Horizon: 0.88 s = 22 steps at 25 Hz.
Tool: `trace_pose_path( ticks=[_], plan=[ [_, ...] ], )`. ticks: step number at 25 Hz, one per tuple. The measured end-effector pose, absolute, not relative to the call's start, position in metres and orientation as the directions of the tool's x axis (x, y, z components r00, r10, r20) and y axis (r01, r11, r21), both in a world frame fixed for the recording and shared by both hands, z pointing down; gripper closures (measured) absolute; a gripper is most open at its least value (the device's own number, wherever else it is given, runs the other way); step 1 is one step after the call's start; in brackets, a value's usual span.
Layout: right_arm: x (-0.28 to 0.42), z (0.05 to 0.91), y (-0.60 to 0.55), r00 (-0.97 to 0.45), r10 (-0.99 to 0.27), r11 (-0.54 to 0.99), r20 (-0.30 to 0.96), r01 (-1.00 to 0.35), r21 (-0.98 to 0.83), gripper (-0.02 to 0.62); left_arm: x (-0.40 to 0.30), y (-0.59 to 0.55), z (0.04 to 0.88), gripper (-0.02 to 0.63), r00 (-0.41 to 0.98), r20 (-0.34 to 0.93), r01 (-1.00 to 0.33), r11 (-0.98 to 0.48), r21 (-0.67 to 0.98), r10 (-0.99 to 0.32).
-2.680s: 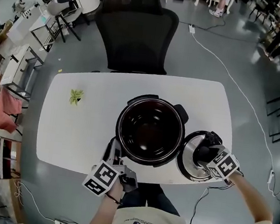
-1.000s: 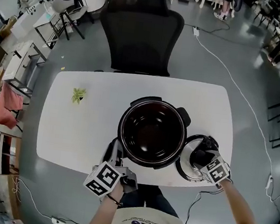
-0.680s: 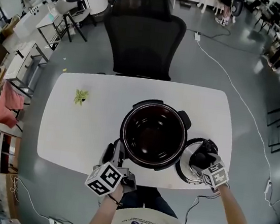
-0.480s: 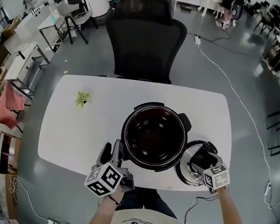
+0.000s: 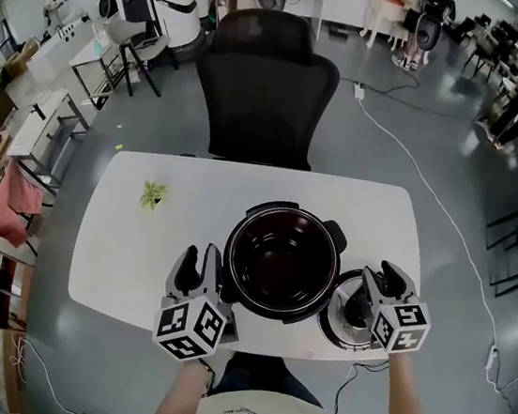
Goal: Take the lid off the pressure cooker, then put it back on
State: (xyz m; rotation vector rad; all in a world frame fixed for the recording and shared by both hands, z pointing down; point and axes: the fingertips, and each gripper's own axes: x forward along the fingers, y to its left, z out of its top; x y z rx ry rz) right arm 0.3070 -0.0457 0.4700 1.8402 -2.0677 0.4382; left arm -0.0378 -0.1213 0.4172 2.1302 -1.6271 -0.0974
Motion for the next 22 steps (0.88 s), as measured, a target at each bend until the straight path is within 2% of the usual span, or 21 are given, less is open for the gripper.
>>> trace_pose_path(
  ticks=[10, 16, 22],
  plan=[
    [0.276, 0.373, -0.063, 0.022, -0.987, -0.029, 0.158, -0.999, -0.041, 0.534, -0.010, -0.127, 0.358, 0.506, 0.358, 0.083, -0.916, -0.332, 0.225, -0.930],
    [0.264, 0.349, -0.060, 0.074, -0.994, -0.075, 0.086, -0.997, -0.006, 0.580, 0.000, -0.125, 0.334, 0.555, 0.373, 0.034, -0.917, -0.363, 0.166, -0.927],
    [0.255, 0.334, -0.054, 0.094, -0.995, -0.093, 0.045, -0.995, 0.020, 0.584, 0.009, -0.118, 0.319, 0.592, 0.390, 0.007, -0.915, -0.387, 0.117, -0.921]
  ],
)
